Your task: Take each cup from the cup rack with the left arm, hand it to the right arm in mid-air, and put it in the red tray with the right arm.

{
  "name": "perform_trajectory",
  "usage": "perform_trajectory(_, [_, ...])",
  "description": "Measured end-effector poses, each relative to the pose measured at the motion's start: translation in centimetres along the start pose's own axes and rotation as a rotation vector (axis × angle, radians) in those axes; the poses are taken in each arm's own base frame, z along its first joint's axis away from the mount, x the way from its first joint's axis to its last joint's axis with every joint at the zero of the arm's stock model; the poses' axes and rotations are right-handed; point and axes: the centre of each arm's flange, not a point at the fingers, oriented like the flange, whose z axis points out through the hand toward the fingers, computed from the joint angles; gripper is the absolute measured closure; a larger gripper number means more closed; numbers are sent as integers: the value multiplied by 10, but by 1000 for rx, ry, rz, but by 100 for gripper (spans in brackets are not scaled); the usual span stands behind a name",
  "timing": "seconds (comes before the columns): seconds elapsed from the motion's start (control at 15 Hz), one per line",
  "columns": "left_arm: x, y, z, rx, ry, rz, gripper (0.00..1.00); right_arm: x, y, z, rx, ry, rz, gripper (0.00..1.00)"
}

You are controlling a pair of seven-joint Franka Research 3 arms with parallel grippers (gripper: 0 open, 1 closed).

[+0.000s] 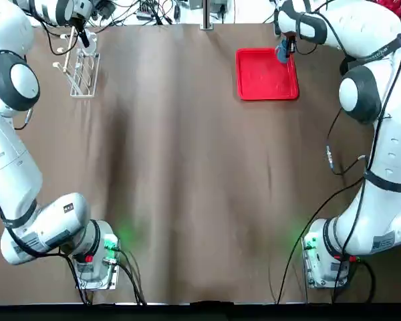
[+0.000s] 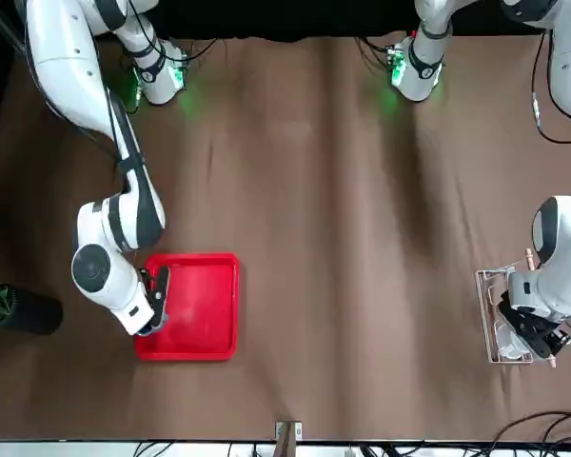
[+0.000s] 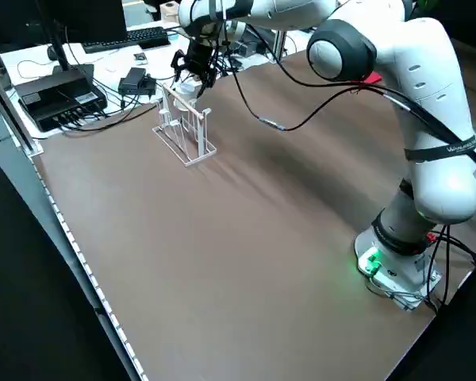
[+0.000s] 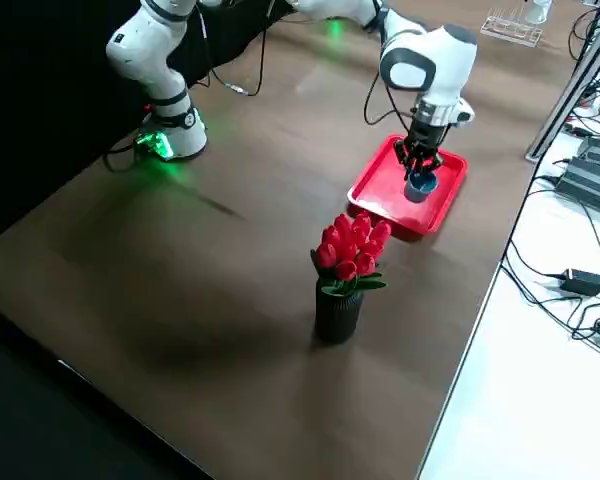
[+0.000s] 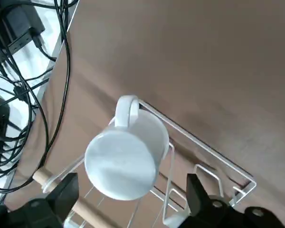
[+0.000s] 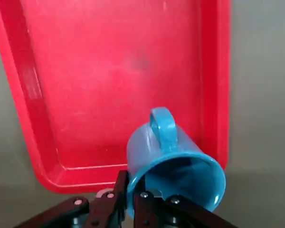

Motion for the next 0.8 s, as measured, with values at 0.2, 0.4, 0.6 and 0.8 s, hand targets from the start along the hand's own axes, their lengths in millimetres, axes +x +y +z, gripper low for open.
perform_trajectory(0.2, [0,1,5,-3,-5,6,0,-3,0,21,28,-7,-20,91])
perform_trajectory(0.4, [3,2,10,1,8,8,0,1,-4,37,53,-12,-29,91])
perform_trajectory(0.6, [4,2,14,5,16,8,0,3,-7,45,66,-16,-32,91])
perform_trajectory(0.8, [4,3,18,1,16,8,0,5,-9,47,73,-18,-36,91])
